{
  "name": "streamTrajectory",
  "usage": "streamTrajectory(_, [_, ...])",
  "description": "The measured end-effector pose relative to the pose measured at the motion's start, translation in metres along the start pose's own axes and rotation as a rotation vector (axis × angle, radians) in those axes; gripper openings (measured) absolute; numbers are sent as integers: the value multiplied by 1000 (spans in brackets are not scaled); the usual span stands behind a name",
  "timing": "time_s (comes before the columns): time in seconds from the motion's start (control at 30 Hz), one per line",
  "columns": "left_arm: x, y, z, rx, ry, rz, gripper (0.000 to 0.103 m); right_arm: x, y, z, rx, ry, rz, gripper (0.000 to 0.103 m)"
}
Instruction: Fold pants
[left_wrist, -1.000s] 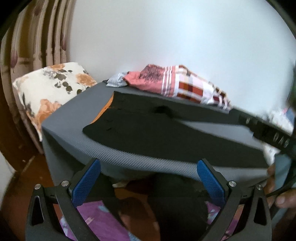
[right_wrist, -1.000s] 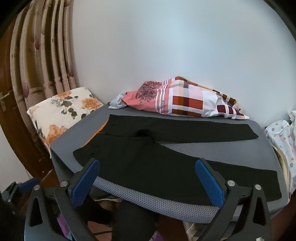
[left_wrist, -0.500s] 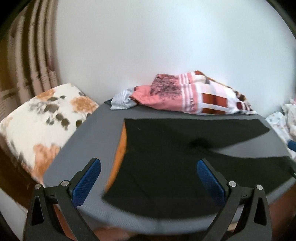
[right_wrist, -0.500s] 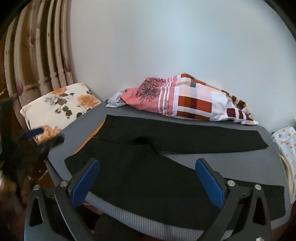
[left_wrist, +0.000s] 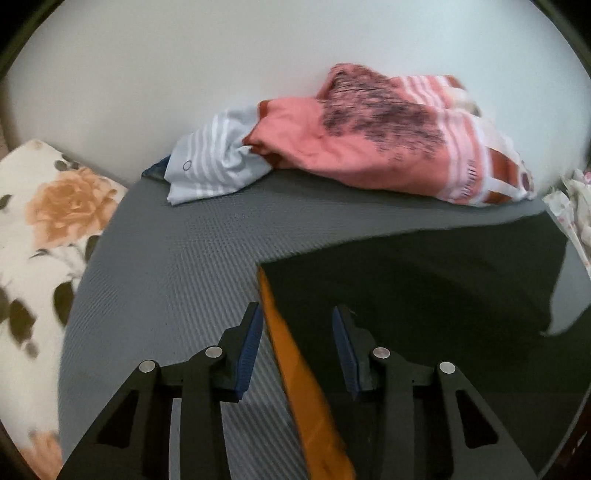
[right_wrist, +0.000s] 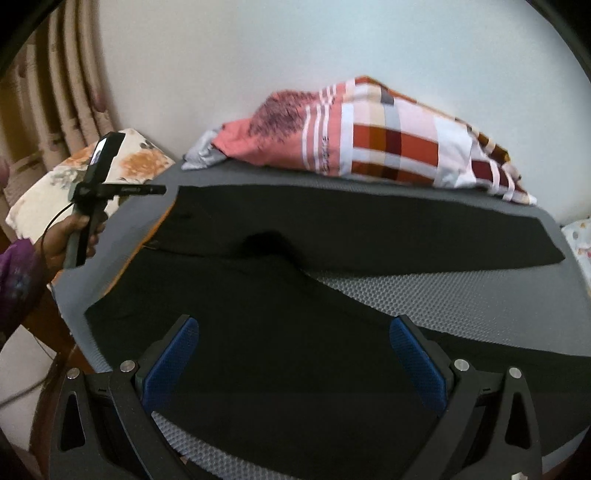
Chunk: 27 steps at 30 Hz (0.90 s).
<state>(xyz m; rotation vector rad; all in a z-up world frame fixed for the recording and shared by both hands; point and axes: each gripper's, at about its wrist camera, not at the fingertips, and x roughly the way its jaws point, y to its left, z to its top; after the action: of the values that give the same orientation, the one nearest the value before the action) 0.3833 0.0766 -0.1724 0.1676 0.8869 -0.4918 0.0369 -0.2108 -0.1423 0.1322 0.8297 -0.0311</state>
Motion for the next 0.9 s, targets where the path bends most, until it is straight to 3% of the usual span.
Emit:
streamTrajectory(0.13, [36,17,13,-8,36,-58,41,18,-2,-4,1,47,-14,103])
streamTrajectory(0.23, [62,17,20,38,71,-40,56,27,-4,-7,6,69,-18,103])
streamTrajectory(0.3, [75,15,24,55,77,-31,58,32,-6,-8,7,80,-24,103])
streamTrajectory(0.37, [81,16,27,41,76,-73,59,35,-8,-8,8,88,-26,103])
streamTrajectory(0.4, [83,17,27,24,87,-125,57,36,-10,-9,10,90,-31,103])
streamTrajectory(0.43, [83,17,25,0,89,-169,47,37,-12,-9,13,91,-35,103])
streamTrajectory(0.53, [72,15,23,-49,70,-115,10,37,-19,-9,42,94,-29,103])
streamTrajectory(0.77, [-8,-20,11,-31,-100,-84,9,36,-42,20,164,47,68,103])
streamTrajectory(0.9, [-72,-51,-7,17,-220,-77,9,51,-71,49,314,42,205,103])
